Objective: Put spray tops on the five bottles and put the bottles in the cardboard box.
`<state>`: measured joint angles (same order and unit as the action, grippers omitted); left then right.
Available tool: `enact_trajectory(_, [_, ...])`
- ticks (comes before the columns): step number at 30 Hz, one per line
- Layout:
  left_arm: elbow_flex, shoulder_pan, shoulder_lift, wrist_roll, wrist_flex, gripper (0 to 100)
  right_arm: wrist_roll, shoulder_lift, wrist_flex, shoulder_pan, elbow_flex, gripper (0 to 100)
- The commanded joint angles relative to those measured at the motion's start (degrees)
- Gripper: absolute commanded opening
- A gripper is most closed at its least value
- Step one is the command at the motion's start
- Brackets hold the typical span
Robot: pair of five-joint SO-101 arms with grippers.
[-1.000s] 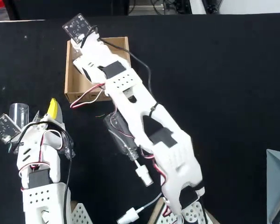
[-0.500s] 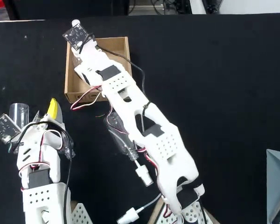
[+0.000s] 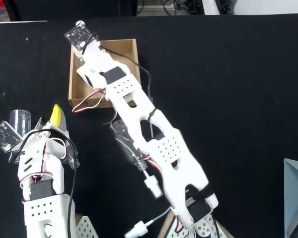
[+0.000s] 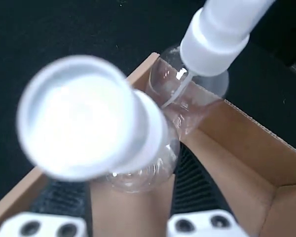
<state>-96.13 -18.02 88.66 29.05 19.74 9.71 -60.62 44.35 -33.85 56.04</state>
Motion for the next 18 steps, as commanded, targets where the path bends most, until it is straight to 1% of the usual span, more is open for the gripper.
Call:
enact_trajectory(1, [-1.01, 0.66, 0.79, -0.62, -1.41, 19, -0.26, -2.42, 3.43, -1.23, 7.78, 1.2])
enact_trajectory(14, [-1.01, 0.66, 0.79, -0.62, -1.41, 19, -0.35, -14.02, 10.9, -1.14, 26.42, 1.2])
enact_trajectory(18, [-1.01, 0.57, 0.79, -0.62, -1.41, 19, -3.87, -15.34, 11.78, -1.05, 28.26, 1.2])
